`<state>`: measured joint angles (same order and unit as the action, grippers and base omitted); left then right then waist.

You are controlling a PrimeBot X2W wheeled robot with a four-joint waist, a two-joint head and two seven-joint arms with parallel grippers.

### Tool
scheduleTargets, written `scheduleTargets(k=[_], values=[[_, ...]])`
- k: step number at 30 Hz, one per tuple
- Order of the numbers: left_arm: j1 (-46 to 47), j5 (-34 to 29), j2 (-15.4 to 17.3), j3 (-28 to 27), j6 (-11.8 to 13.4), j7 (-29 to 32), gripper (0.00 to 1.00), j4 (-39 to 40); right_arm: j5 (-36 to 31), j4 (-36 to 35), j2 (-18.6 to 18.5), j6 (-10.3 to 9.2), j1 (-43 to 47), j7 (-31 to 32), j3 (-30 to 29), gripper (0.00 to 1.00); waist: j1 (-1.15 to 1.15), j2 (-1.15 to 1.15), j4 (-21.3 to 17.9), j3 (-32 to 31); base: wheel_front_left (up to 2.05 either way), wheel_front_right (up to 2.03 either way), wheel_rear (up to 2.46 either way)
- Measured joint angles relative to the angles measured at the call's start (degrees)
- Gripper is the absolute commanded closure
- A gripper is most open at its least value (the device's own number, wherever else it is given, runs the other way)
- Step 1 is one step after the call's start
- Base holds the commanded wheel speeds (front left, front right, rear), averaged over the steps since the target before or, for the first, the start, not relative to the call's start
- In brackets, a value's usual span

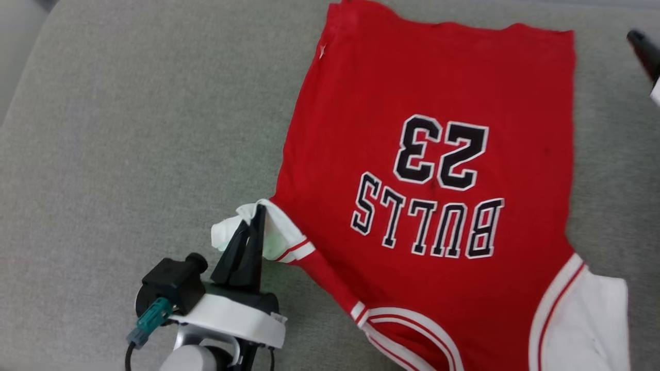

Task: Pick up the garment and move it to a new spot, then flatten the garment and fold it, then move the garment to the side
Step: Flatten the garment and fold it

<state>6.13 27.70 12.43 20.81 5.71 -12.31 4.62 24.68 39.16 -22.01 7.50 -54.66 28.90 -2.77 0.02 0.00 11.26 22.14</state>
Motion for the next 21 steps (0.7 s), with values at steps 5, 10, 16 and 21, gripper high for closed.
scheduleTargets(k=[5, 10, 16, 21], values=[[2.1, -0.9, -0.8, 0.9, -0.7, -0.8, 1.00, 1.4, -2.7, 4.6, -0.4, 0.00, -9.0, 9.6, 0.2, 0.00, 0.00, 0.00, 2.7, 4.6, 0.00, 0.00, 0.00], [3.6, -1.4, -1.5, 1.3, -1.2, -1.4, 1.00, 2.6, -5.3, 6.6, -0.2, 0.00, -13.1, 13.7, 0.2, 0.00, 0.00, 0.00, 5.2, 8.6, 0.00, 0.00, 0.00], [4.1, -1.7, -2.3, 1.2, -1.5, -2.0, 1.00, 2.4, -6.3, 10.9, 0.4, 0.00, -14.6, 19.3, -1.4, 0.00, -0.01, 0.00, 7.2, 12.4, 0.00, 0.00, 0.00], [4.2, -1.2, -2.4, 1.0, -1.8, -2.1, 1.00, 1.5, -6.5, 11.2, 0.5, 0.02, -14.7, 22.2, -1.3, 1.00, -0.02, 0.00, 6.9, 12.2, 0.00, 0.00, 0.00]])
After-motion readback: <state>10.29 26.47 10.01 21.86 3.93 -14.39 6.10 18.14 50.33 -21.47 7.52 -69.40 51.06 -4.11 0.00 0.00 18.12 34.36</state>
